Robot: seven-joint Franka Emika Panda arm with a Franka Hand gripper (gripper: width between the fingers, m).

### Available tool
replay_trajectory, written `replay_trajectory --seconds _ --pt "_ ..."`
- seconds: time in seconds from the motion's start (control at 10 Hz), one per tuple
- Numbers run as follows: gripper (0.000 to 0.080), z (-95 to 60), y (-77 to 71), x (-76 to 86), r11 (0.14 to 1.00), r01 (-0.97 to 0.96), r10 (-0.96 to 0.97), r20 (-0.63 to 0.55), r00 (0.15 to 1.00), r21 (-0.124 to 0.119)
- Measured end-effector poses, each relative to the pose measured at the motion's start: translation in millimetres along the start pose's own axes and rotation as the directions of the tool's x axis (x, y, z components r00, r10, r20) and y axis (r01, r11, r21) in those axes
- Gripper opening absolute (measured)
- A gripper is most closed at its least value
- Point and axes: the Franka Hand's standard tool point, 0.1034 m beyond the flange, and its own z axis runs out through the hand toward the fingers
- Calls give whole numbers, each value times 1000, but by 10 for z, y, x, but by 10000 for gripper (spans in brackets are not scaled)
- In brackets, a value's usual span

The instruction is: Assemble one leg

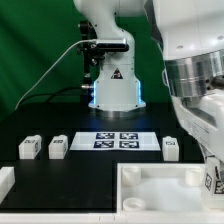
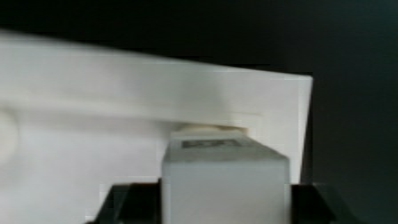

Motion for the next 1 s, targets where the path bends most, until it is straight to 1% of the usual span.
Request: replay_trajectory --seconds 0.1,0.2,0.4,0.5,0.6,0.7,0.8,1.0 --pt "297 4 5 -5 998 -71 71 1 997 0" --pt "297 6 7 -15 995 -96 96 0 995 0" --pt "299 13 12 -17 1000 -14 14 0 1000 -2" --pt "514 14 13 -19 1000 -14 14 0 1000 -2" --pt "514 14 30 4 981 192 -192 -5 981 -23" --pt "622 -10 14 8 917 396 -397 -3 918 -42" --pt "641 -32 0 -36 831 553 -555 -10 832 -65" --pt "648 -26 -3 -33 719 692 -694 -1 720 -66"
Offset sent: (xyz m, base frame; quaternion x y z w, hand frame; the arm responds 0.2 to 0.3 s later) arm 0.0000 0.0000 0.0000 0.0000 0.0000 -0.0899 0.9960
